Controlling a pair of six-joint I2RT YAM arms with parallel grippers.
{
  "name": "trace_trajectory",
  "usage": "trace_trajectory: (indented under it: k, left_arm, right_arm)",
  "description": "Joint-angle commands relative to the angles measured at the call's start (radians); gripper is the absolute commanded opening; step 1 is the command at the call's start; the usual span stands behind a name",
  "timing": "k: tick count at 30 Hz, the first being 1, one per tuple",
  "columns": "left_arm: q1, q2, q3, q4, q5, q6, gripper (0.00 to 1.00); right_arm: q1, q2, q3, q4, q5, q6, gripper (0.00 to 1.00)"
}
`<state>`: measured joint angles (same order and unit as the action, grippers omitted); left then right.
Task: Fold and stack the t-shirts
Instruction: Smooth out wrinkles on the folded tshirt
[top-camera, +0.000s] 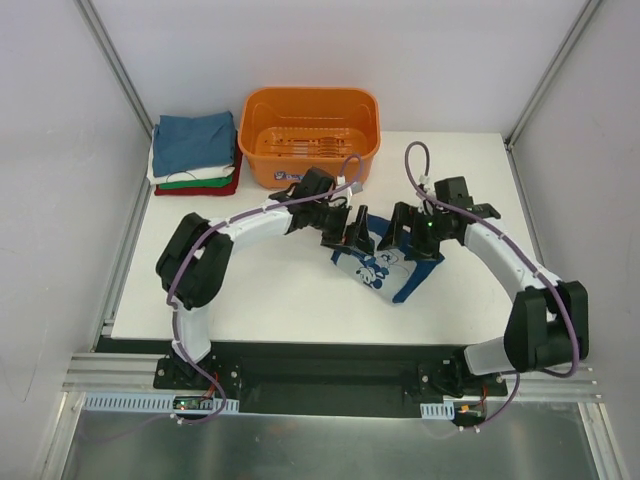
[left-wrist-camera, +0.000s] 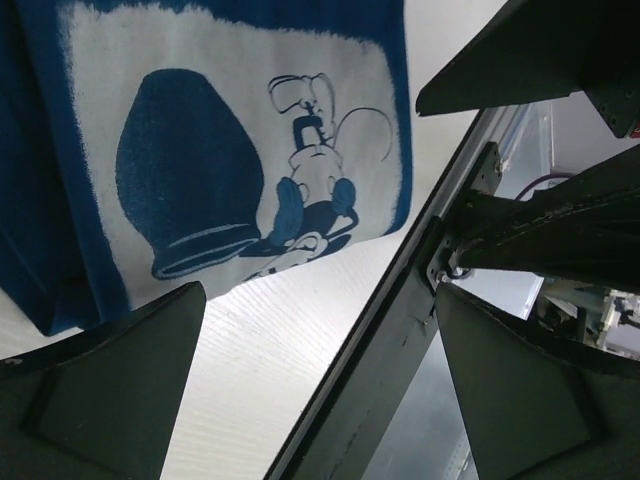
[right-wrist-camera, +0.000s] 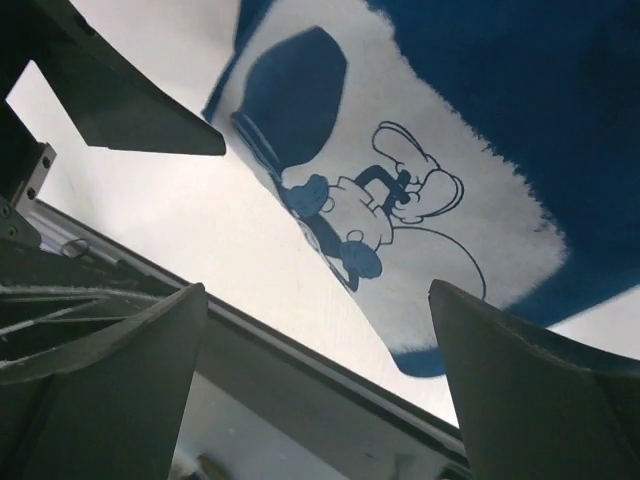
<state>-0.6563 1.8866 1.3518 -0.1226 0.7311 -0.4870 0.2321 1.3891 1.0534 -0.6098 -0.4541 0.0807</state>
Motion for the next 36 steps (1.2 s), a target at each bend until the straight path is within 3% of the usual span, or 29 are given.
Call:
trace_trajectory:
  k: [1, 10, 18, 21, 28, 32, 36]
  left_arm:
    - [-0.023, 0.068, 0.033, 0.028, 0.057, 0.010, 0.99]
    - [-0.025, 0.151, -0.075, 0.029, -0.042, -0.022, 0.99]
    - [-0.040, -0.032, -0.286, 0.037, -0.122, -0.050, 0.99]
    - [-0.060, -0.105, -0.301, 0.038, -0.137, -0.064, 0.99]
    - [-0.055, -0.270, -0.232, 0.032, -0.208, -0.051, 0.99]
    - [-0.022, -0.218, -0.136, 0.032, -0.225, -0.039, 0.99]
    - [0.013, -0.075, 0.004, 0.032, -0.135, -0.038, 0.99]
  right_arm:
    - [-0.033, 0.117, -0.052, 0.148, -0.166, 0.122, 0.97]
    - [-0.109, 0.405, 0.101, 0.101, -0.061, 0.022, 0.97]
    - [-0.036, 0.528, 0.276, 0.033, -0.083, -0.110, 0.97]
    - [0.012, 0.496, 0.301, 0.015, -0.095, -0.122, 0.97]
    - [0.018, 0.208, 0.208, 0.004, -0.049, -0.036, 0.97]
    - [0.007, 0.110, 0.073, 0.033, -0.124, 0.040, 0.97]
    - [-0.030, 0.093, -0.068, 0.151, -0.196, 0.146, 0.97]
